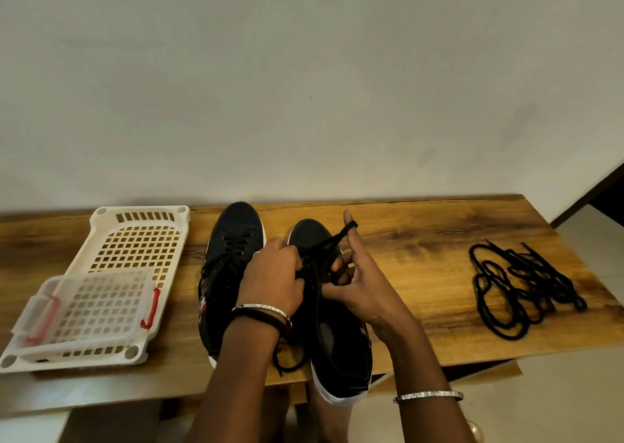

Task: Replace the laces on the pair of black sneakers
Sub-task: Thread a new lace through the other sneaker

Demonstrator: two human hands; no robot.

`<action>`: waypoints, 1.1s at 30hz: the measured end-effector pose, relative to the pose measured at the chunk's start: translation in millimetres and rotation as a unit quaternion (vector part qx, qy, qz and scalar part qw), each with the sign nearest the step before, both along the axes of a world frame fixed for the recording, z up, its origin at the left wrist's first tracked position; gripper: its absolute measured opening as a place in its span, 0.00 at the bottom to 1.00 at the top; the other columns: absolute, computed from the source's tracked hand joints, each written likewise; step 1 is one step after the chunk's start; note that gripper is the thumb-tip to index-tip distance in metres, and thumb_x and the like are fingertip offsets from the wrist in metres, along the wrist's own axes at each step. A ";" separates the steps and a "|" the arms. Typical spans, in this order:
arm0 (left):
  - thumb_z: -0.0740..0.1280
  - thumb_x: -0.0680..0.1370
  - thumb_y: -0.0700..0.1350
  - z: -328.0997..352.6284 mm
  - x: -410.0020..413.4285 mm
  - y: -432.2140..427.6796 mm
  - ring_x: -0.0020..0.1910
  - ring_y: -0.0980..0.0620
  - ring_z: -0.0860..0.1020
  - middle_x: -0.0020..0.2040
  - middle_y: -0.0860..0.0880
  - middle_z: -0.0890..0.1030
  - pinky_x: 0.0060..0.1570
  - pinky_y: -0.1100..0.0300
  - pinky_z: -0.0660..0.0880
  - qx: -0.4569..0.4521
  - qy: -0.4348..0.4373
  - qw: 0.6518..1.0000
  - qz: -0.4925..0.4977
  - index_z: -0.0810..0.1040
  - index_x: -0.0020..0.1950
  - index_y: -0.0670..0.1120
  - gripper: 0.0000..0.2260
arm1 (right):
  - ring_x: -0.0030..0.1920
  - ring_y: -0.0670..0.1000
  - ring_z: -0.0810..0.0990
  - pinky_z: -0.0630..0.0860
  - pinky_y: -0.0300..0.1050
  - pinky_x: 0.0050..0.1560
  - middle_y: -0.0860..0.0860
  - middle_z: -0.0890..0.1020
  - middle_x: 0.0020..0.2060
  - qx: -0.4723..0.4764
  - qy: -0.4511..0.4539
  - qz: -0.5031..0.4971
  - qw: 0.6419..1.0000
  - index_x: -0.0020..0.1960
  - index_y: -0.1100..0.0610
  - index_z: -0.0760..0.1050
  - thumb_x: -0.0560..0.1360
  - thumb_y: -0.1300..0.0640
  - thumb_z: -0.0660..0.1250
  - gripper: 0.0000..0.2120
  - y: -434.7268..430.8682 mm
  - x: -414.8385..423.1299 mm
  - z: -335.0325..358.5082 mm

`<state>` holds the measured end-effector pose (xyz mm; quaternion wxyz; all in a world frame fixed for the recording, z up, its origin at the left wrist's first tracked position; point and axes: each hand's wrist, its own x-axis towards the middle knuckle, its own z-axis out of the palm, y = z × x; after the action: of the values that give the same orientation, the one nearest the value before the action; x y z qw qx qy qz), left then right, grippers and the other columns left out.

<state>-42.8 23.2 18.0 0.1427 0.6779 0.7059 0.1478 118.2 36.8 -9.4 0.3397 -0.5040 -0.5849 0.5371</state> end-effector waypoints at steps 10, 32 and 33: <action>0.67 0.79 0.45 14.1 -23.5 -1.2 0.38 0.54 0.79 0.39 0.50 0.84 0.40 0.59 0.70 -0.013 -0.330 0.940 0.081 0.80 0.36 0.47 0.12 | 0.35 0.42 0.69 0.74 0.36 0.40 0.52 0.70 0.45 0.009 0.009 0.006 1.000 0.78 0.35 0.57 0.71 0.70 0.74 0.49 2.2 1.7 -5.2; 0.67 0.79 0.52 6.5 -25.1 -1.4 0.42 0.56 0.74 0.44 0.53 0.74 0.43 0.57 0.71 -0.004 -0.146 0.989 0.012 0.80 0.39 0.51 0.10 | 0.37 0.44 0.70 0.77 0.39 0.42 0.52 0.69 0.47 0.007 -0.008 0.008 1.000 0.78 0.30 0.49 0.70 0.71 0.74 0.55 1.0 1.8 -2.8; 0.66 0.80 0.49 7.5 -26.6 0.0 0.42 0.55 0.75 0.44 0.52 0.75 0.45 0.57 0.71 0.006 -0.237 0.971 0.029 0.79 0.38 0.48 0.11 | 0.38 0.45 0.70 0.76 0.39 0.42 0.52 0.69 0.47 0.006 -0.013 0.010 1.000 0.78 0.32 0.53 0.70 0.71 0.74 0.53 1.3 2.1 -3.7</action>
<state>-69.4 23.2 25.6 0.2971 0.6034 0.6707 0.3128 120.2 38.1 -13.1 0.3300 -0.5026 -0.5976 0.5305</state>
